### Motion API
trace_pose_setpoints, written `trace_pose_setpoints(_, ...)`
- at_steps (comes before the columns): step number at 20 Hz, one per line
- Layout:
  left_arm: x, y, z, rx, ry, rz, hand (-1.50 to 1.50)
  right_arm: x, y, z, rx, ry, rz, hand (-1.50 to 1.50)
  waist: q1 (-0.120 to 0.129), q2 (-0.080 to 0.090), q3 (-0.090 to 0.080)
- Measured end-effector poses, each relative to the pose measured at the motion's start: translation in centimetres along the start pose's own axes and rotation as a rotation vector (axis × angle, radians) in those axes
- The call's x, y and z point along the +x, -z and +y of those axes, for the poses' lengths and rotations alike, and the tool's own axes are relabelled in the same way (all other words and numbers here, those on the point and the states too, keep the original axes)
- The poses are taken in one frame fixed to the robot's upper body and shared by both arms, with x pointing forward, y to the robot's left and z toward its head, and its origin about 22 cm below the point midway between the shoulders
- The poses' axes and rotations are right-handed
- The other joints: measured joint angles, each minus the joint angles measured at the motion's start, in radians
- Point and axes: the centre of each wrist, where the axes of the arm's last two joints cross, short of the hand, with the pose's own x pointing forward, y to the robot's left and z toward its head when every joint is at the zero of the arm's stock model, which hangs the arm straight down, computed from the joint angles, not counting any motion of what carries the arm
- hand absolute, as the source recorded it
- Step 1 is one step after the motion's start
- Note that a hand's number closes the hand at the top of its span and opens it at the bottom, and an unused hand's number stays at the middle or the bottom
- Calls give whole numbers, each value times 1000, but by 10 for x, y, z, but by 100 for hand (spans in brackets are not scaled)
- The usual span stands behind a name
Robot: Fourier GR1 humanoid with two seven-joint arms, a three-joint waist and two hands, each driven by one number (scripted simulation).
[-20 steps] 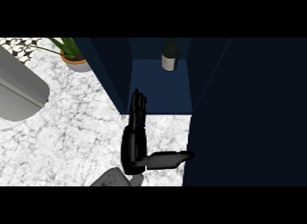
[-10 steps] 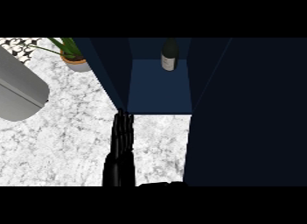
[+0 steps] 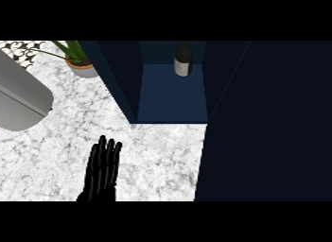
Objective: Pick up the wine, place it into the cabinet and close the cabinet
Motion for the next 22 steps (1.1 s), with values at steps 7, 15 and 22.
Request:
trace_pose_setpoints(7, 25, -14, 32, -47, -5, -1, -150, -4, 0, 7, 77, 9, 12, 150, 1, 1, 0)
trace_pose_setpoints(15, 42, -8, 68, -16, 8, -27, -150, -14, -4, 28, 158, 142, 120, 150, -1, 0, -1)
trace_pose_setpoints(22, 63, -3, 97, 16, 16, -48, -150, -12, -3, 60, 369, 173, 115, 150, 3, -3, -1)
